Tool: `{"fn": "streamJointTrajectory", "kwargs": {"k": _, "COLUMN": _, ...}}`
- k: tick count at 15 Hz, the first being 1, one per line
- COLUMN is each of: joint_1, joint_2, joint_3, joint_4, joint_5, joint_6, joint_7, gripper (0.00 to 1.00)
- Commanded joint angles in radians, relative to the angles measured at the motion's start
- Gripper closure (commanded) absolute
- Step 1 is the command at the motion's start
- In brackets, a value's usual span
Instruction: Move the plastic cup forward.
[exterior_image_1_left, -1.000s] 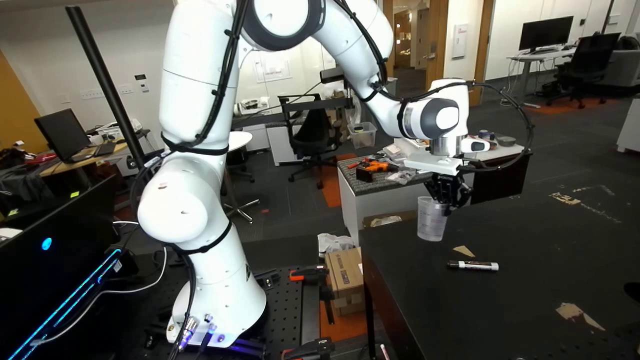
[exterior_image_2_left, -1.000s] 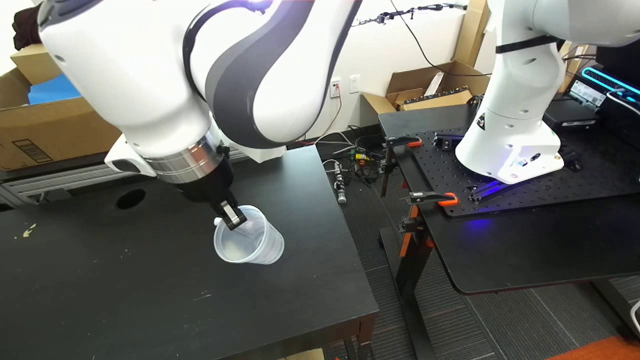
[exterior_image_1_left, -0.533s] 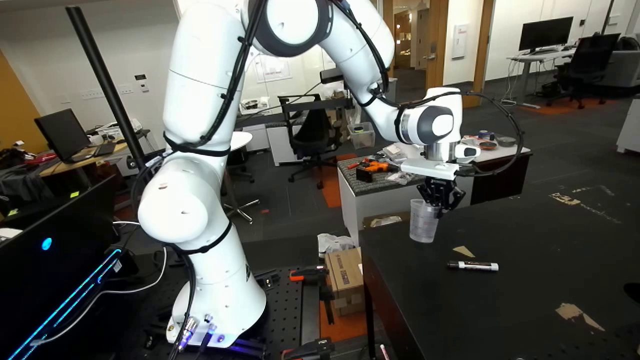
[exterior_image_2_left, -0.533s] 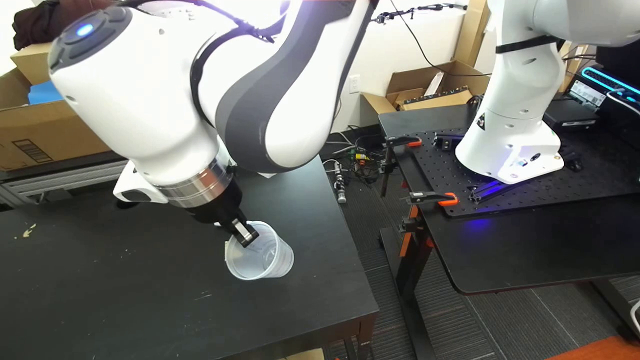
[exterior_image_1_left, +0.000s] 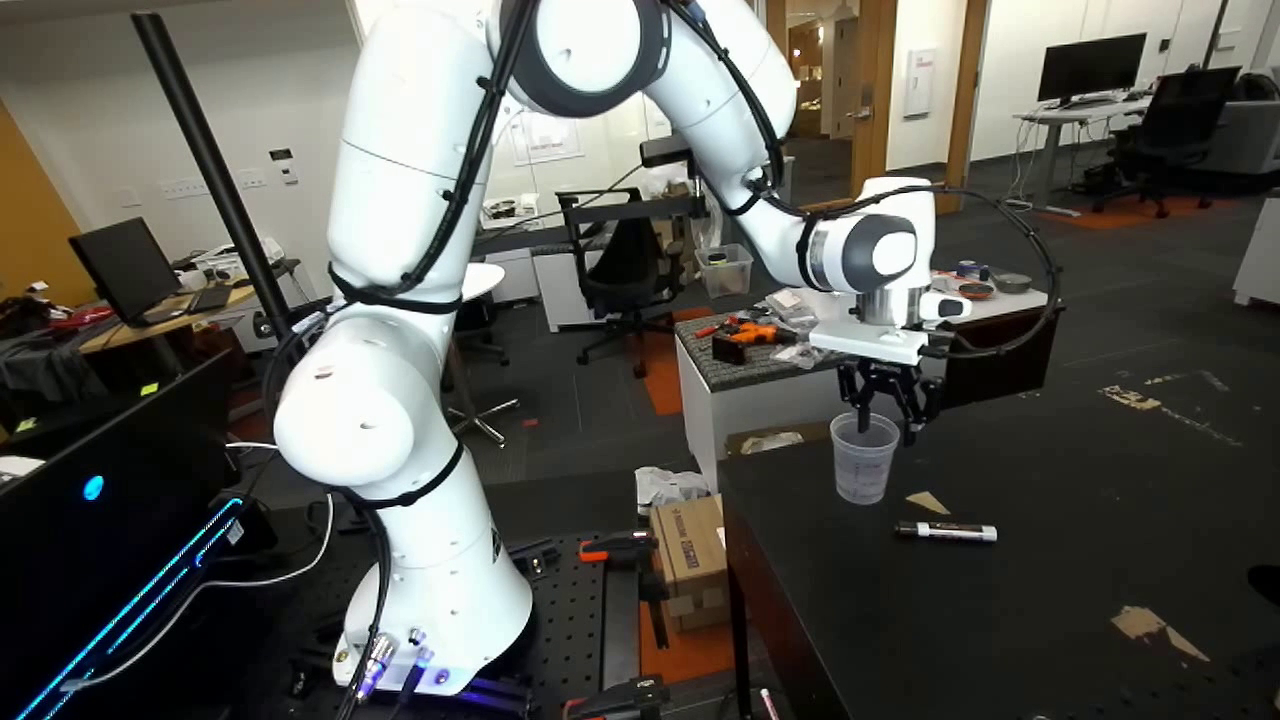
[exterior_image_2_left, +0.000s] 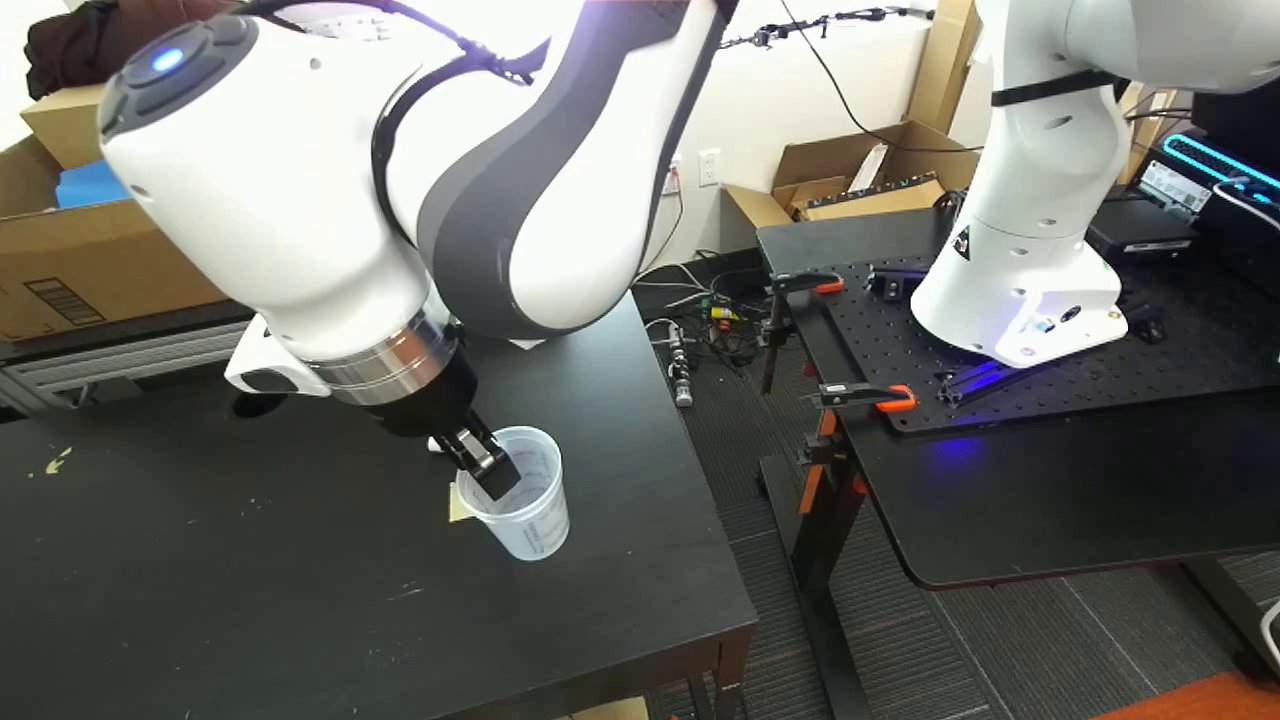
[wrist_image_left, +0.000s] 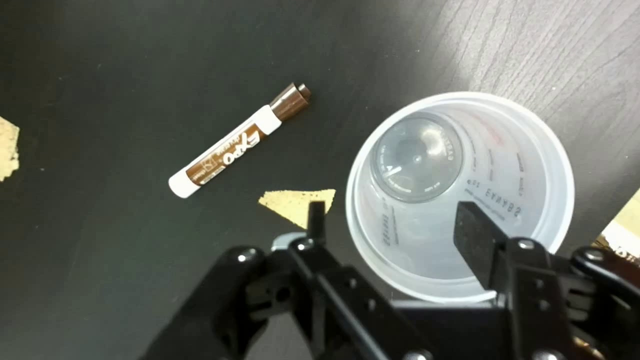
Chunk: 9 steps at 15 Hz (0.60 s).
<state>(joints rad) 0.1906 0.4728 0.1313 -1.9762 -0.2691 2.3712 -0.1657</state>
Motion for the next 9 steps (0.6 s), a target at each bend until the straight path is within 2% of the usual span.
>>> {"fn": "streamJointTrajectory", "kwargs": {"k": 1, "joint_1": 0.015, "joint_2": -0.019, "joint_3": -0.022, "joint_4": 0.009, "joint_5": -0.009, "joint_6": -0.034, "joint_7": 0.059, "gripper": 0.01}}
{"fn": "streamJointTrajectory", "kwargs": {"k": 9, "joint_1": 0.030, "joint_2": -0.132, "joint_3": -0.067, "joint_4": -0.045, "joint_5": -0.026, "joint_6": -0.068, "joint_7": 0.258, "gripper": 0.00}}
